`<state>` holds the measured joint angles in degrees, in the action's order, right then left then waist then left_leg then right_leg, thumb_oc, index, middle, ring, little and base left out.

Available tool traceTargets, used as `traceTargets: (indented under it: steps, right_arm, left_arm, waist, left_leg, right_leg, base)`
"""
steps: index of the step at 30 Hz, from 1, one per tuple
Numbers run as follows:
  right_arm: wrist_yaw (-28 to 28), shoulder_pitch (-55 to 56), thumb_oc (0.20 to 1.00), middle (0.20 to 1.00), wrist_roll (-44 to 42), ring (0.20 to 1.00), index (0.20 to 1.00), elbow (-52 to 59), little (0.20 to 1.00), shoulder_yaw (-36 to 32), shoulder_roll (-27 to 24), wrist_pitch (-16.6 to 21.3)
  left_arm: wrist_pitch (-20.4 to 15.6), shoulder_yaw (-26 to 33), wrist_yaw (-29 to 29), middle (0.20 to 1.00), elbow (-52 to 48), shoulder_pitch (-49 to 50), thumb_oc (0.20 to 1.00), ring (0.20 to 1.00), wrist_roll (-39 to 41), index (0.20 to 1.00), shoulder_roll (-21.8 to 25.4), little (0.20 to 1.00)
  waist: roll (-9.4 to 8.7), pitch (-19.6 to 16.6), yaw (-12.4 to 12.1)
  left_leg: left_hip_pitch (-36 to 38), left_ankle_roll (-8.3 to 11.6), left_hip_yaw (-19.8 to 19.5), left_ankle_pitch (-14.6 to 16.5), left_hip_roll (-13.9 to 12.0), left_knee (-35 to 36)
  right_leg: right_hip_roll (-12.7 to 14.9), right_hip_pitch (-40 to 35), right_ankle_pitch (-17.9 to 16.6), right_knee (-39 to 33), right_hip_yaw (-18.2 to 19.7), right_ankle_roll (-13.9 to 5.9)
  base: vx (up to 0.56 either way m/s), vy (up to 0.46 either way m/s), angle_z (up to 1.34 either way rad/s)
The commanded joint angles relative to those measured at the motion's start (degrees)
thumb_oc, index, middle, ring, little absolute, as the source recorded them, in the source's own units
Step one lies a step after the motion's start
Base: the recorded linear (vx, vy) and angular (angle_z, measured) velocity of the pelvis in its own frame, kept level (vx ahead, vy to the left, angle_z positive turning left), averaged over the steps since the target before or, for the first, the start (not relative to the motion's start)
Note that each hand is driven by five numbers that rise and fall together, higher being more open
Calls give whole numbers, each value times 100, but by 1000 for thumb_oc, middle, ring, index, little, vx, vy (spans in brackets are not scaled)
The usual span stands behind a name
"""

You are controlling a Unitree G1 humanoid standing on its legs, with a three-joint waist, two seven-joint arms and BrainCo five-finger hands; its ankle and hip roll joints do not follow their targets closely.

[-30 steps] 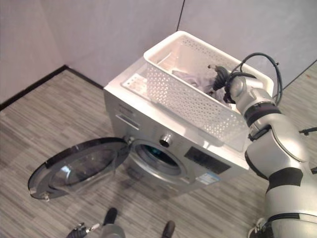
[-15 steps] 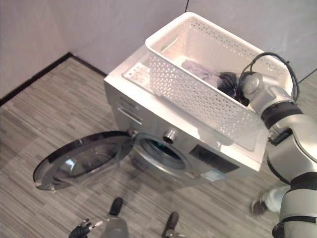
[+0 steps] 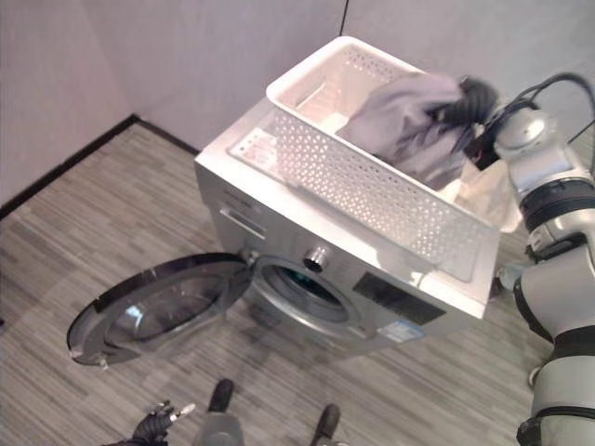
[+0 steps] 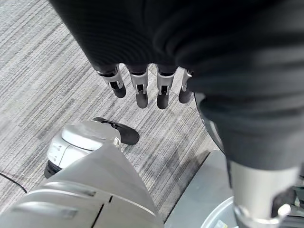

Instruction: Grab the laundry basket,head to the washer,open it,put in the laundry and shut it.

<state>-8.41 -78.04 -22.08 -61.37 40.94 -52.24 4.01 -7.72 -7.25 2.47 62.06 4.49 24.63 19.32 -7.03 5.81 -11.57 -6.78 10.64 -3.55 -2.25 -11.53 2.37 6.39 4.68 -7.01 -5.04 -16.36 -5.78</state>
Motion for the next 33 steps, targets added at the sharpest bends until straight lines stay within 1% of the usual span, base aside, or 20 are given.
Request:
traceTargets:
  steps: [1,4,5,7,9,10,11,14,16,17,19,20,23,25,26,28,29,30,31,33]
  right_arm:
    - [832,-1033,200,200,-939,200,200,-159,200,-360,-455,639]
    - [1268,-1171,200,200,-1295,200,200,-40,200,-723,-604,869]
    - [1271,-1168,200,200,-1293,200,200,-35,200,-729,-609,868]
    - [1567,-1174,200,200,-1469,200,200,81,200,-1016,-724,1049]
    - [1900,-1188,200,200,-1442,200,200,201,200,-1196,-796,1156]
    - [1909,-1181,200,200,-1436,200,200,206,200,-1203,-793,1157]
    - [2134,-1181,200,200,-1417,200,200,386,200,-1370,-805,1216]
    - [2485,-1145,200,200,-1418,200,200,645,200,-1638,-783,1350]
    - [2576,-1097,200,200,-1412,200,200,771,200,-1735,-787,1379]
    - [2774,-1059,200,200,-1309,200,200,1168,200,-1841,-817,1469]
    - [2858,-1040,200,200,-1241,200,200,1282,200,-1884,-834,1507]
    - [3059,-939,200,200,-1063,200,200,1698,200,-2026,-955,1558]
    - [3370,-538,200,200,-707,200,200,2536,200,-2455,-1160,1637]
    - [3426,-395,200,200,-610,200,200,2760,200,-2581,-1234,1640]
    - [3601,-143,200,200,-372,200,200,3142,200,-2815,-1443,1665]
    - [3714,224,200,200,-183,200,200,3575,200,-3130,-1623,1673]
    - [3829,736,200,200,-28,200,200,3935,200,-3576,-1757,1667]
    - [3832,824,200,200,-16,200,200,3975,200,-3656,-1750,1658]
    - [3876,1026,200,200,66,200,200,4136,200,-3824,-1818,1660]
    - [3942,1639,200,200,131,200,200,4489,200,-4358,-1848,1699]
  left_arm:
    - [-230,-158,-257,1000,605,-331,1000,1000,-49,1000,112,1000]
    - [-223,-95,-359,1000,754,-332,1000,1000,-94,1000,109,1000]
    - [-224,-97,-359,1000,755,-337,1000,1000,-95,1000,111,1000]
    - [-210,-30,-427,1000,857,-330,1000,1000,-158,1000,106,1000]
    - [-190,14,-496,1000,898,-303,1000,1000,-185,1000,109,1000]
    - [-190,14,-497,1000,898,-303,1000,1000,-185,1000,111,1000]
    - [-180,23,-556,1000,917,-300,1000,1000,-201,1000,91,1000]
    - [-184,24,-653,1000,906,-322,1000,1000,-176,1000,60,1000]
    - [-185,33,-671,1000,890,-328,1000,1000,-164,1000,53,1000]
    - [-209,11,-699,1000,776,-322,1000,1000,-122,1000,29,1000]
    - [-208,4,-695,1000,729,-336,1000,1000,-112,1000,15,1000]
    - [-214,-13,-715,1000,654,-366,1000,1000,-115,1000,-29,1000]
    - [-200,-40,-722,1000,547,-397,1000,1000,-133,1000,-101,1000]
    - [-197,-33,-730,1000,544,-399,1000,1000,-153,1000,-110,1000]
    - [-176,-14,-732,1000,534,-394,1000,1000,-197,1000,-170,1000]
    - [-148,59,-730,1000,535,-376,1000,1000,-214,1000,-243,1000]
    - [-117,157,-728,1000,559,-341,1000,1000,-200,1000,-292,1000]
    - [-116,151,-729,1000,559,-336,1000,1000,-203,1000,-276,1000]
    - [-108,203,-722,1000,586,-326,1000,1000,-217,1000,-302,1000]
    - [-71,295,-716,1000,670,-310,1000,1000,-266,1000,-349,1000]
  waist:
    - [-220,-188,-7]
    - [-208,-260,14]
    - [-217,-265,20]
    - [-211,-349,51]
    - [-203,-417,75]
    - [-204,-415,77]
    - [-182,-445,107]
    - [-171,-486,148]
    - [-173,-498,164]
    - [-165,-521,207]
    - [-167,-529,227]
    - [-159,-548,290]
    - [-142,-571,417]
    - [-142,-585,456]
    - [-121,-617,562]
    - [-95,-643,661]
    - [-81,-672,748]
    - [-98,-675,732]
    - [-84,-683,783]
    - [-62,-708,858]
  left_leg:
    - [227,-261,57,179,194,158]
    - [320,-247,74,228,165,162]
    - [300,-253,67,206,178,166]
    - [338,-246,55,223,180,172]
    - [374,-244,39,237,184,178]
    - [376,-244,37,238,184,178]
    - [398,-248,37,245,188,179]
    - [452,-262,36,266,203,183]
    - [474,-267,40,274,207,184]
    - [498,-278,60,291,211,186]
    - [514,-284,75,299,218,186]
    - [545,-300,105,318,230,187]
    - [603,-325,167,360,250,183]
    - [626,-333,185,374,261,186]
    - [675,-357,238,415,278,180]
    - [720,-379,296,457,291,167]
    - [781,-410,379,505,309,146]
    - [787,-412,389,509,308,146]
    - [814,-423,427,525,316,139]
    - [875,-443,531,561,334,126]
  right_leg:
    - [217,-473,916,224,-71,-348]
    - [199,-565,962,238,-66,-348]
    - [210,-551,945,234,-71,-352]
    - [207,-597,969,252,-104,-355]
    - [208,-643,985,266,-124,-351]
    - [208,-646,986,266,-126,-351]
    - [214,-662,1007,291,-123,-344]
    - [217,-697,1012,301,-120,-339]
    - [219,-713,1009,301,-123,-339]
    - [226,-721,1001,303,-97,-346]
    - [229,-723,998,306,-86,-347]
    - [233,-734,989,304,-54,-356]
    - [252,-735,971,314,17,-365]
    - [260,-733,964,315,38,-368]
    - [273,-730,946,315,82,-381]
    - [288,-723,927,318,155,-402]
    - [301,-716,899,317,248,-421]
    - [300,-717,897,317,257,-423]
    - [308,-708,887,317,299,-429]
    - [326,-699,850,305,402,-446]
  base:
    - [43,0,2]
    - [10,-2,0]
    - [0,0,0]
    - [18,2,5]
    - [22,4,10]
    - [13,11,3]
    - [10,12,3]
    - [0,0,0]
    - [0,0,0]
    - [0,0,0]
    - [0,0,0]
    - [0,0,0]
    - [-2,34,-5]
    - [0,34,-11]
    - [-3,38,-11]
    - [2,54,-16]
    - [7,44,-31]
    - [4,40,-40]
    - [1,33,-40]
    - [5,47,-27]
